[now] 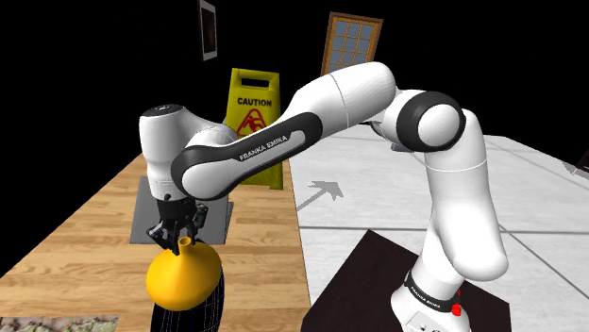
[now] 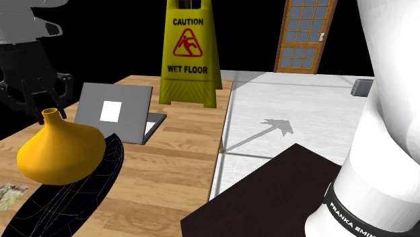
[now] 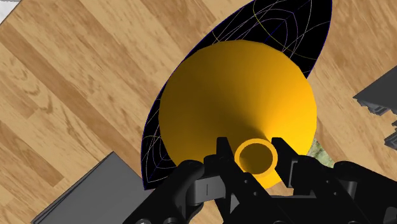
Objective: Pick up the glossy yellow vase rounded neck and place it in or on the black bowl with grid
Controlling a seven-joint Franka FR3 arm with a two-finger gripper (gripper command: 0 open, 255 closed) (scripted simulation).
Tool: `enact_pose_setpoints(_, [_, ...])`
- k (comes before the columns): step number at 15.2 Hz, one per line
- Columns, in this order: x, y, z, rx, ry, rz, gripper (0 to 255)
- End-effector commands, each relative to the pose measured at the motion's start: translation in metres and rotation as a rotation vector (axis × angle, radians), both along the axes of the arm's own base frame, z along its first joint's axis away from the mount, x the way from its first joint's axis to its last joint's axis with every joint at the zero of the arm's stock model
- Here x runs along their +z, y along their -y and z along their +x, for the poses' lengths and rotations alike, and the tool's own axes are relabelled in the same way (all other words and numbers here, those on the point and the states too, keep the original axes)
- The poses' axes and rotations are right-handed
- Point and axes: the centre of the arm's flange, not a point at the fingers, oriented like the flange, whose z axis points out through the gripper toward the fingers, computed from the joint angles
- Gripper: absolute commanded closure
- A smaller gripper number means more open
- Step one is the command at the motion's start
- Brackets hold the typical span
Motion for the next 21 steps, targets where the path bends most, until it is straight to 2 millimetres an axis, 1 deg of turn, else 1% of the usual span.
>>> enact_pose_setpoints(1, [0.0,0.0,0.0,0.0,0.001,0.001,255])
enact_pose_setpoints(5, [0.0,0.0,0.0,0.0,0.001,0.001,255])
enact_pose_setpoints(6, [0.0,0.0,0.0,0.0,0.001,0.001,0])
enact_pose_setpoints(11, [0.0,0.0,0.0,0.0,0.001,0.001,0])
enact_pose_setpoints(14, [0.039,0.0,0.0,0.0,0.001,0.001,0])
enact_pose_setpoints(15, [0.05,0.0,0.0,0.0,0.001,0.001,0])
enact_pose_setpoints(21, [0.05,0.0,0.0,0.0,0.001,0.001,0])
